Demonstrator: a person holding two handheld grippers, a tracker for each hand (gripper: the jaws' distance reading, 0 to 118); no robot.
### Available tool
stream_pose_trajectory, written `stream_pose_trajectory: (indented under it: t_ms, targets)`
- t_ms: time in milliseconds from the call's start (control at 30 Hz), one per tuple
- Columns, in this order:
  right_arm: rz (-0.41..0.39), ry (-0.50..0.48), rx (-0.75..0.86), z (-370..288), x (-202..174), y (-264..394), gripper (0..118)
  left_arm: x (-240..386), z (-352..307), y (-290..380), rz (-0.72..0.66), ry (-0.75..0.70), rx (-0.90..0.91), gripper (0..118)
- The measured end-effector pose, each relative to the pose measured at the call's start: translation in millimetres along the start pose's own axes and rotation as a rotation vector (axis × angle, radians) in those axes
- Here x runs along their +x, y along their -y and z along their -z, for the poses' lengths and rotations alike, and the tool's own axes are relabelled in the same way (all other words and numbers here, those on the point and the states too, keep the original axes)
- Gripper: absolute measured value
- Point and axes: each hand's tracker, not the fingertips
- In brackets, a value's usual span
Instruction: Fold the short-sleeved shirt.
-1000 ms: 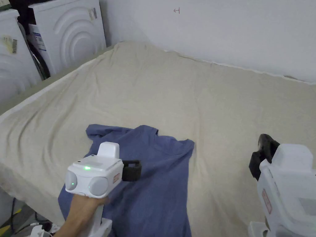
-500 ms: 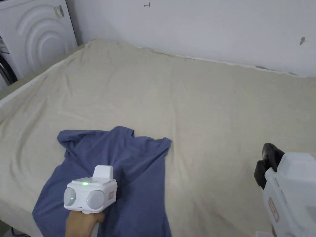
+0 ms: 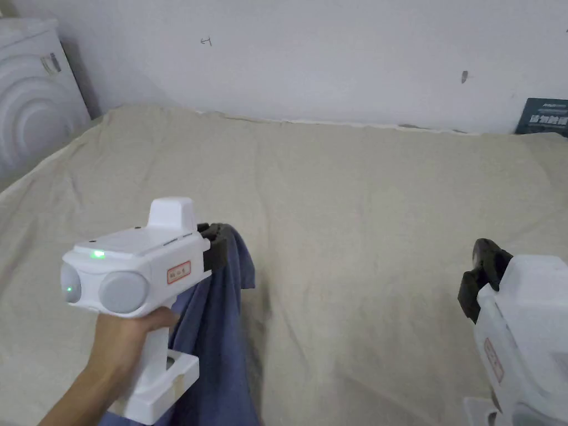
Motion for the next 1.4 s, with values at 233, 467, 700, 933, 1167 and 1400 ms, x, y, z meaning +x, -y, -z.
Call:
stream_pose_trajectory:
  t_ms: [233,467,700,933,1167,1400]
  targets:
    - [0.000,0.104,0.032,-23.8,47.3,-2.7,1,115.9,26.1,-62.4,0.196,0.206,0.110,3]
    - [0.009,0.217,0.024,-42.2,94.4,4.2,1,199.3,77.3,-33.3,0.281,0.350,-0.007,3]
    - [0.015,0.282,-0.021,-51.5,123.4,19.2,1,217.7,132.3,65.5,0.256,0.412,-0.289,3]
    - [0.038,0.296,-0.062,-50.6,128.1,32.7,1,207.0,188.4,170.7,0.290,0.272,-0.603,3]
    - [0.043,0.284,-0.067,-49.4,121.4,29.1,1,201.5,166.7,157.8,0.192,0.261,-0.478,118]
    - [0.036,0.262,-0.015,-54.5,106.0,5.8,1,175.4,93.6,76.7,0.080,0.206,-0.091,111]
